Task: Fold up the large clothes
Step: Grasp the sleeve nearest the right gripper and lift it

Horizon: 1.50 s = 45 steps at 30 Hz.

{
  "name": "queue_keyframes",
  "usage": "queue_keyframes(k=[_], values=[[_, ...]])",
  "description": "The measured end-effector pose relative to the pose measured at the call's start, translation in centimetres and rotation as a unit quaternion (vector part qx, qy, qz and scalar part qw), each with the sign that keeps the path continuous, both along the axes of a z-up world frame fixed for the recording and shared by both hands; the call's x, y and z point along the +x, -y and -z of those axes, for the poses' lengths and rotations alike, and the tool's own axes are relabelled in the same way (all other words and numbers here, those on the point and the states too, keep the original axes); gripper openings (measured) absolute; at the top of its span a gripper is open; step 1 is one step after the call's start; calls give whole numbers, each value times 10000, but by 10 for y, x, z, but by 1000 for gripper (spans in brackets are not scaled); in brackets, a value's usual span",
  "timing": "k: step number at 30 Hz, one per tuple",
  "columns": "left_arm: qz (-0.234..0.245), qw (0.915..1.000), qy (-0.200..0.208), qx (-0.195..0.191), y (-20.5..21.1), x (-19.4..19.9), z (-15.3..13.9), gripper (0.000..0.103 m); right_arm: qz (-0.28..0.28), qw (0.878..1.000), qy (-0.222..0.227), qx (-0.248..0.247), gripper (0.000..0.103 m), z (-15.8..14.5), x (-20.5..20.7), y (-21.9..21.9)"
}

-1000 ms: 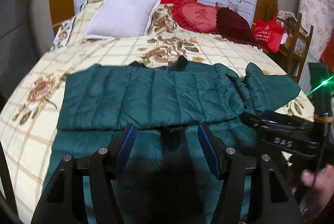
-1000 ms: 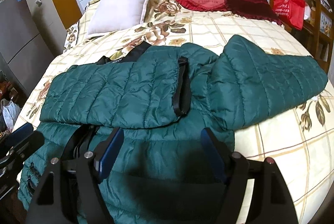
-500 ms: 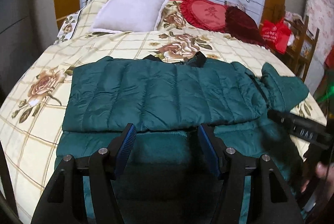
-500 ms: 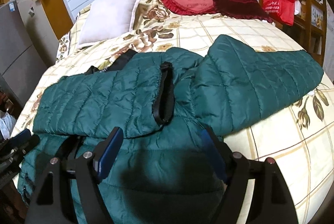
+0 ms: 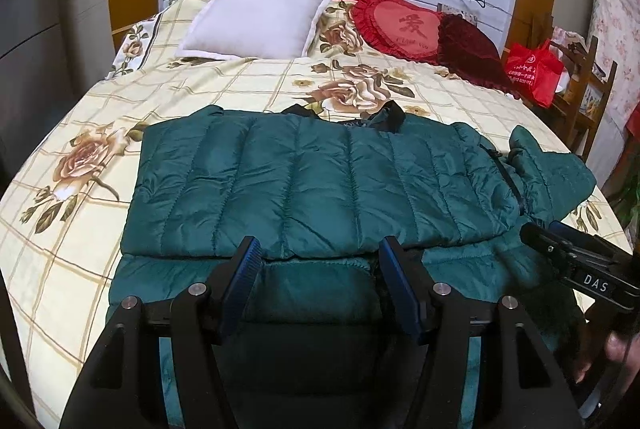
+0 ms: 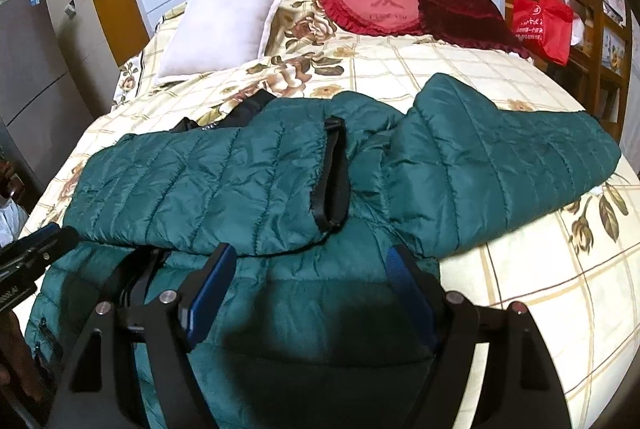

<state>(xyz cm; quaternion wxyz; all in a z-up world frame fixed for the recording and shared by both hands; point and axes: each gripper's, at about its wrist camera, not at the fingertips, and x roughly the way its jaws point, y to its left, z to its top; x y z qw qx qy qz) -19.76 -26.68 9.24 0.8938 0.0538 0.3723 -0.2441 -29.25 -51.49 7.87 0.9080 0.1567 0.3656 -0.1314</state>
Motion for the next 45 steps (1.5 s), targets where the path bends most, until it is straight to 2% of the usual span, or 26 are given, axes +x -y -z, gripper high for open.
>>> queue_keyframes(k=[5,10,15,19,26,30,36,41,45], values=[[-33,10000,-42,-39,-2,5,1,74,1,10000,-87,-28,81,-1,4,1],[-55,9998,-149,-121,-4,10,2,74,202,9997,-65,149,81,-8,4,20],[1,9994,-61,-348,-6,11,-5,74,434,9986,-228,-219,81,-17,0,50],[13,9990,-78,-450,-7,16,-5,74,864,9957,-253,-213,81,-17,-7,92],[-78,9968,-469,-647,-13,25,1,74,1655,9850,-429,-212,81,-10,-15,175],[-84,9966,-381,-720,-16,22,-5,74,2158,9753,-473,-74,81,-3,-23,228],[-152,9965,120,-809,-22,13,-19,74,3185,9462,-563,120,81,13,-46,303],[-99,9972,112,-734,-21,12,-17,74,3714,9253,-638,432,81,29,-56,350],[-48,9983,18,-579,-15,12,-9,74,3850,9178,-820,517,81,44,-53,371]])
